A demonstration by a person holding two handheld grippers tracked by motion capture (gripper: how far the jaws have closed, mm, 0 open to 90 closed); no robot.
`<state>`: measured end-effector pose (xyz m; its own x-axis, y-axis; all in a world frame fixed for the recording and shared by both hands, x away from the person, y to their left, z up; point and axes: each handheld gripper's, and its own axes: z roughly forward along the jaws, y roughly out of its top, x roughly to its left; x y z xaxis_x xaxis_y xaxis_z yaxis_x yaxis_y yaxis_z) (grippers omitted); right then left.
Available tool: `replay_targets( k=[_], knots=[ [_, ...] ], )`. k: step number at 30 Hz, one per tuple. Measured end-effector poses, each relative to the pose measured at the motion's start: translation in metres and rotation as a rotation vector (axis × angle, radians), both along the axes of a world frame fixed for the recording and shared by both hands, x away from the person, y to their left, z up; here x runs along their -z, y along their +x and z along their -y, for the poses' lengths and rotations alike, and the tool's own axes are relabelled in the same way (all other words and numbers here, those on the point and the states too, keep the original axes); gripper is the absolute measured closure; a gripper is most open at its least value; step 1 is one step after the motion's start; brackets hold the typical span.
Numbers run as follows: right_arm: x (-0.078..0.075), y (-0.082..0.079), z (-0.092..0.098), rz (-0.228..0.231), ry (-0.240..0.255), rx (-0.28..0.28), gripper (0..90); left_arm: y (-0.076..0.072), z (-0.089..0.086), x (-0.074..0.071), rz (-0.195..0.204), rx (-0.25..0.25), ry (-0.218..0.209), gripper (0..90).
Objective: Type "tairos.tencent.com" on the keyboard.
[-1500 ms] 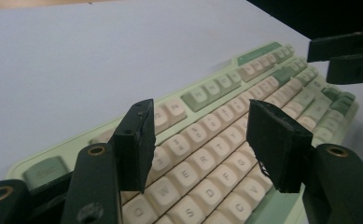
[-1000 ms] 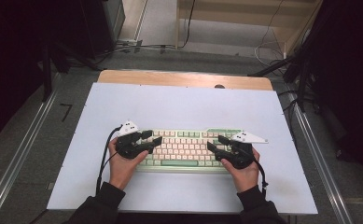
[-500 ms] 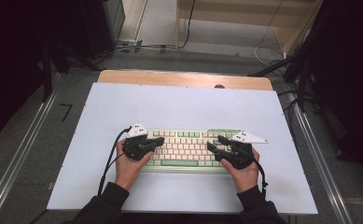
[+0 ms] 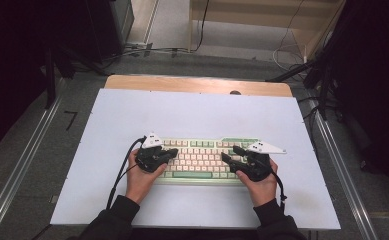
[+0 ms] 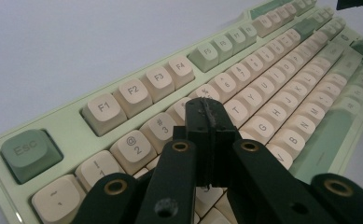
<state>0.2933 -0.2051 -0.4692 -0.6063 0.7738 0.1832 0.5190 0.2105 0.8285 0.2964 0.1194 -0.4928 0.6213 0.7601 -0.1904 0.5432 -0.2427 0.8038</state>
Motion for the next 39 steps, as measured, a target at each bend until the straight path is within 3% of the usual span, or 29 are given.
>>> replay_targets(
  k=[11,13,16,21,27,35,39],
  knots=[
    [0.001,0.001,-0.001,-0.007,-0.007,-0.003,40.9,0.001,0.003,0.003,-0.034,-0.007,0.015,90.0],
    [0.001,0.0,-0.001,-0.008,-0.006,-0.005,40.9,-0.001,0.001,0.0,-0.031,-0.003,-0.017,90.0],
    [0.001,0.0,-0.001,-0.005,-0.002,-0.002,40.9,-0.003,-0.003,-0.007,-0.012,0.007,-0.077,82.4],
    [0.001,0.0,0.0,-0.005,-0.002,-0.001,40.9,-0.008,-0.013,-0.016,0.032,-0.016,-0.13,67.9],
    [0.0,0.0,-0.001,-0.002,-0.003,-0.003,40.9,-0.011,-0.024,-0.017,0.044,-0.063,-0.147,53.9],
    [0.0,0.0,-0.001,0.001,-0.002,-0.008,42.4,-0.014,-0.034,-0.017,0.051,-0.107,-0.155,50.3],
    [-0.001,-0.001,-0.003,0.007,0.003,-0.029,51.0,-0.017,-0.038,-0.015,0.054,-0.116,-0.154,50.2]
  ],
)
